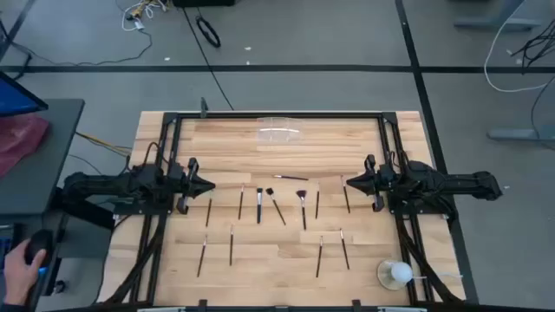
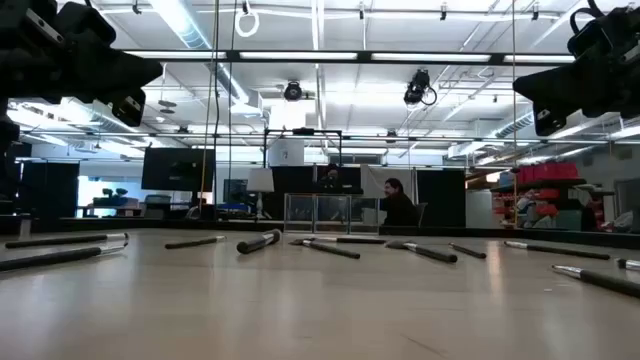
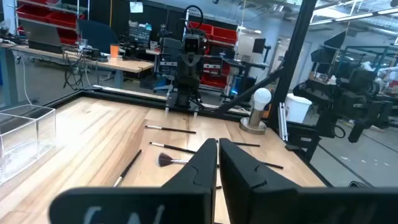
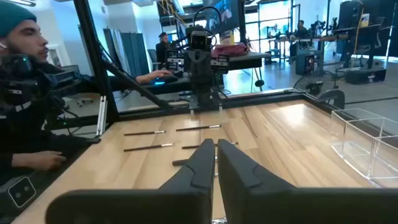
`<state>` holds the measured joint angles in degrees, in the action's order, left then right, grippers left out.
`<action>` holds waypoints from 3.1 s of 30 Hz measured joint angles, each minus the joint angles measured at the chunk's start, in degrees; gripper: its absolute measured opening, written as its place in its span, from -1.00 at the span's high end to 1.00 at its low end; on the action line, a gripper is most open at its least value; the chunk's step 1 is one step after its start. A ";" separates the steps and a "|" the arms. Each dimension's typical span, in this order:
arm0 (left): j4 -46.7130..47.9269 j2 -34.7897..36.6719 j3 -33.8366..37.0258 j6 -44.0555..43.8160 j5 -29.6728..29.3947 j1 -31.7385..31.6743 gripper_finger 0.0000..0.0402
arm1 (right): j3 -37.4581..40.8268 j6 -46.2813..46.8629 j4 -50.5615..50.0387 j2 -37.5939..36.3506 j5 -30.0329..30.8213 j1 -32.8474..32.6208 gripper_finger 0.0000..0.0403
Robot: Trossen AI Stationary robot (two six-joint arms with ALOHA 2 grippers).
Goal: Put items in baskets/containers
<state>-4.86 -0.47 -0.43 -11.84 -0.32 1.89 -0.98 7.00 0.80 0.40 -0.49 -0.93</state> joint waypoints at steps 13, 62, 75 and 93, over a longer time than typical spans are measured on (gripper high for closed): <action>0.02 0.00 0.02 0.00 0.00 0.00 0.88 | -0.02 0.00 0.01 0.01 0.02 0.00 0.88; -0.02 0.00 0.02 -0.01 -0.02 0.00 0.88 | 0.00 6.08 19.71 0.32 4.58 0.10 0.88; -0.02 0.02 0.00 0.00 -0.02 0.00 0.88 | -0.02 13.14 41.84 22.01 11.45 -4.04 0.88; 0.00 0.02 0.01 -0.01 -0.02 0.01 0.88 | -14.36 29.05 40.68 66.99 14.51 -5.68 0.40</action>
<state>-4.86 -0.45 -0.42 -11.85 -0.34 1.90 -15.34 36.05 41.48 67.39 14.02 -6.61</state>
